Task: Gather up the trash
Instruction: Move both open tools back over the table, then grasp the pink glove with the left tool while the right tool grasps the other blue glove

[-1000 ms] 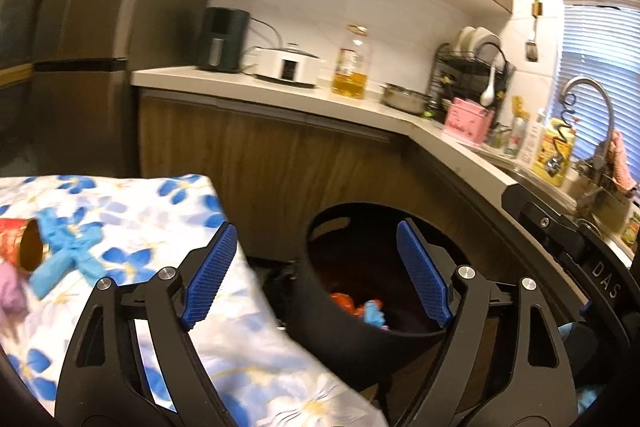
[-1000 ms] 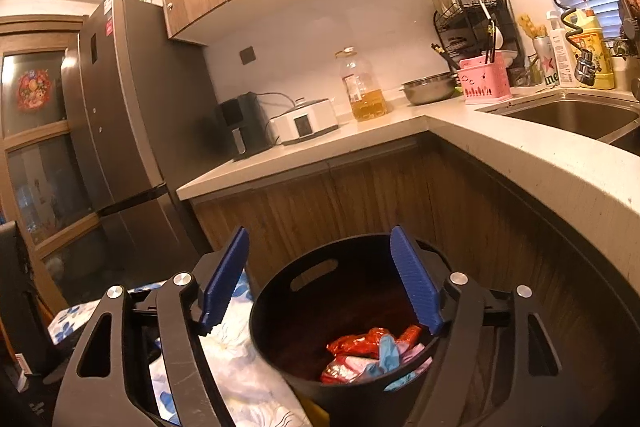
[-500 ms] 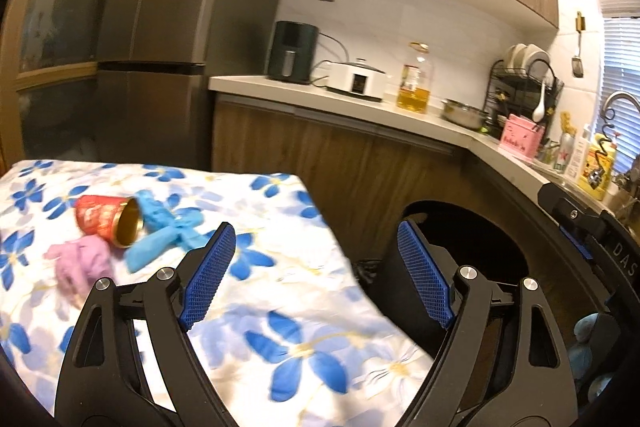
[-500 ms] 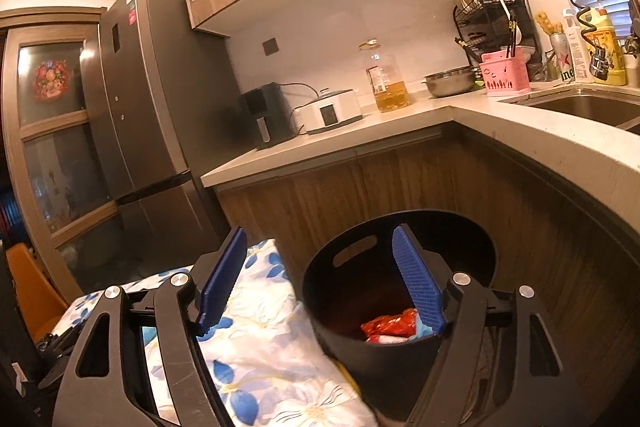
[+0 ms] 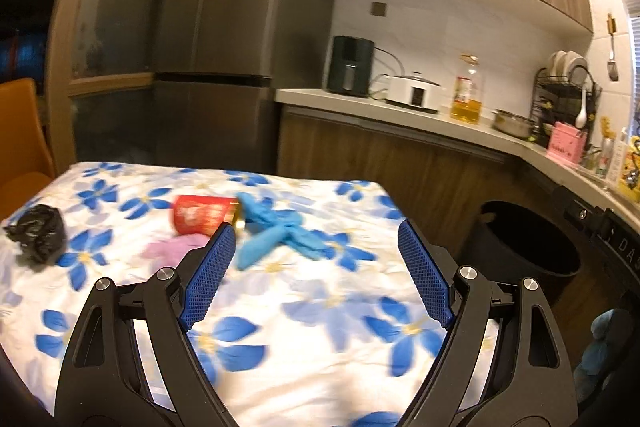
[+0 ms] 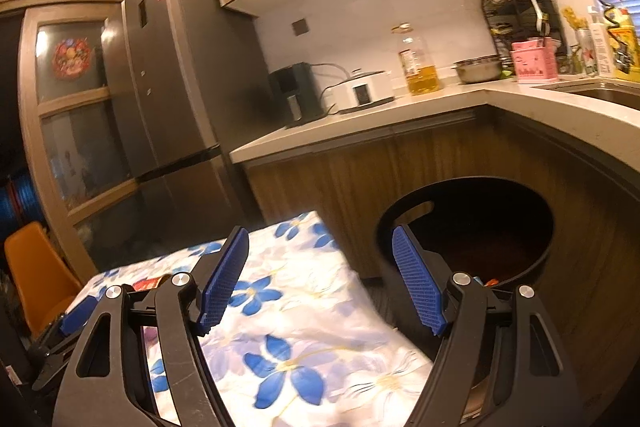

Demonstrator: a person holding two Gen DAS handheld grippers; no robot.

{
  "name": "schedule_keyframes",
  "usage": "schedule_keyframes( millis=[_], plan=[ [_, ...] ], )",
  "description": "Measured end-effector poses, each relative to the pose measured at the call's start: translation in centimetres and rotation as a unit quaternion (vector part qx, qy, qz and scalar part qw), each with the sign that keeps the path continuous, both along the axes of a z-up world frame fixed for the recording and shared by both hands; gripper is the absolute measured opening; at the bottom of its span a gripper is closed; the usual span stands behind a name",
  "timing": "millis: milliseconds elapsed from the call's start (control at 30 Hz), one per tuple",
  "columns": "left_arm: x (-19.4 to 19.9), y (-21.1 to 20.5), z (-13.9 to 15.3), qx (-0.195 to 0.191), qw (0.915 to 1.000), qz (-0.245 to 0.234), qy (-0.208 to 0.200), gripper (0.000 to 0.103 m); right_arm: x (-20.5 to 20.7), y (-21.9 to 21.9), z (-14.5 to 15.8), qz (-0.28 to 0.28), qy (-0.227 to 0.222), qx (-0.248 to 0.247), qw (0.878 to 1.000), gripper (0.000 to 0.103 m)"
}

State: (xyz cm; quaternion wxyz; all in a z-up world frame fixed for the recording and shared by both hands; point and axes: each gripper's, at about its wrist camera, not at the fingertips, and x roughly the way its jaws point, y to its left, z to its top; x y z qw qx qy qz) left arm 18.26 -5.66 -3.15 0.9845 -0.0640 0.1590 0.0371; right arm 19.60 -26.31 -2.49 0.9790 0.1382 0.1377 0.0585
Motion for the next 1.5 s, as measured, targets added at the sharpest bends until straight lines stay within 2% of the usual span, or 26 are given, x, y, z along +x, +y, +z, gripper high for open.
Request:
schedule_keyframes(
  millis=[433,733,1000,1100,1167,1200,1267,1367,1500],
  plan=[
    [0.1,8.3,-3.1,0.001,0.9956,0.089,0.030,0.082,4.9,9.5,-3.2,0.075,0.039,-0.024,0.996,0.074],
    [2.2,10.2,-4.2,0.003,0.9944,0.094,0.049,0.082,9.1,16.0,-5.3,0.109,0.069,-0.059,0.990,0.072],
    [4.4,11.8,-5.1,-0.018,0.9921,0.102,0.071,0.079,12.0,19.0,-6.7,0.109,0.078,-0.084,0.987,0.072],
    [5.3,12.2,-5.9,-0.029,0.9907,0.095,0.093,0.069,13.0,19.6,-7.1,0.106,0.087,-0.087,0.987,0.071],
    [5.9,12.4,-6.5,-0.035,0.9898,0.086,0.108,0.055,13.7,20.0,-7.4,0.105,0.095,-0.091,0.986,0.070],
    [6.2,12.5,-6.8,-0.039,0.9891,0.083,0.115,0.052,14.0,20.2,-7.6,0.106,0.099,-0.093,0.985,0.070],
    [6.5,12.7,-7.3,-0.049,0.9881,0.075,0.125,0.036,14.6,20.7,-8.1,0.107,0.114,-0.098,0.983,0.067],
    [6.6,13.0,-7.7,-0.062,0.9869,0.068,0.132,0.018,15.2,21.0,-8.8,0.108,0.129,-0.103,0.980,0.066],
    [6.4,13.2,-7.9,-0.072,0.9868,0.064,0.130,0.008,15.7,21.4,-9.6,0.111,0.145,-0.111,0.977,0.060]
  ],
)
